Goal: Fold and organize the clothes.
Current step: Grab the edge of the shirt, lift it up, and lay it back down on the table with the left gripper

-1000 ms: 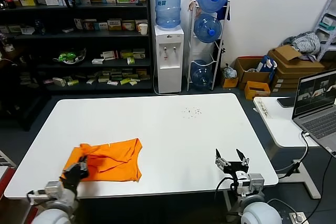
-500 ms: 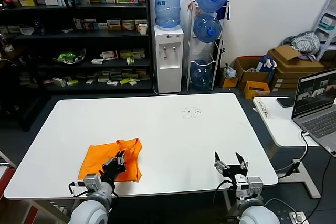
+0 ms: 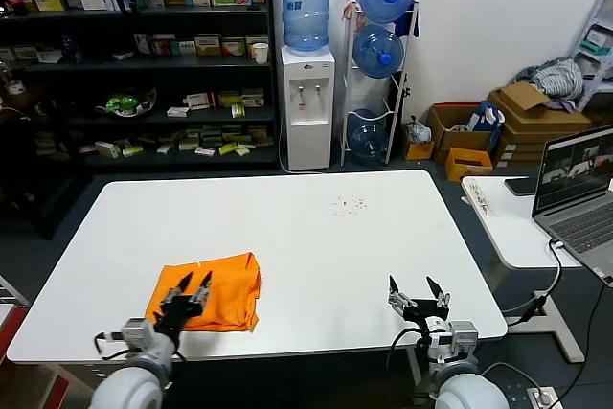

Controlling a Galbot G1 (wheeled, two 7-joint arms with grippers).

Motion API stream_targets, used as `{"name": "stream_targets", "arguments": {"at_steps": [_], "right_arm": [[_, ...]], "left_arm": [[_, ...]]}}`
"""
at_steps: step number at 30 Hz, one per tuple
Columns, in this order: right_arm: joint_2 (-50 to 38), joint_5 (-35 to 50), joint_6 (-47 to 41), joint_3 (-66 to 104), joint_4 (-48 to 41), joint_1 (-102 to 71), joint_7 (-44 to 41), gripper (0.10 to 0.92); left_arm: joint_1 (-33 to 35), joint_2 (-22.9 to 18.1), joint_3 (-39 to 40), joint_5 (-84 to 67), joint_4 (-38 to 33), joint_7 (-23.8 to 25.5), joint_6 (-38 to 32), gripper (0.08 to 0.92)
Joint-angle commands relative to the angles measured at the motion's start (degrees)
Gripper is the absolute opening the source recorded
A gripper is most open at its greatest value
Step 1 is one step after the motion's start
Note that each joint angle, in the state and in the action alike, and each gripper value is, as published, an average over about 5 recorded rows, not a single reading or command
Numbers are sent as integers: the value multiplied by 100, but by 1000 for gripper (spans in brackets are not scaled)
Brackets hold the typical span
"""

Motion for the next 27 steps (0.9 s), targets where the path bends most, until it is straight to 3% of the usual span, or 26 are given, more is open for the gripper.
{"name": "stream_targets", "arguments": {"at_steps": [1, 5, 10, 27], "right_arm": [[28, 0, -10, -121, -38, 80, -4, 823], [54, -6, -35, -172, -30, 125, 27, 823], [34, -4, -39, -104, 22, 55, 45, 823], [52, -3, -53, -60, 32, 1, 69, 823]], "left_arm": [[116, 881, -1454, -511, 1506, 777, -308, 588], [-65, 805, -1243, -688, 1785, 879, -296, 701], [16, 641, -964, -836, 1558, 897, -182, 810], [-509, 438, -38, -680, 1774, 751, -137, 798]]}}
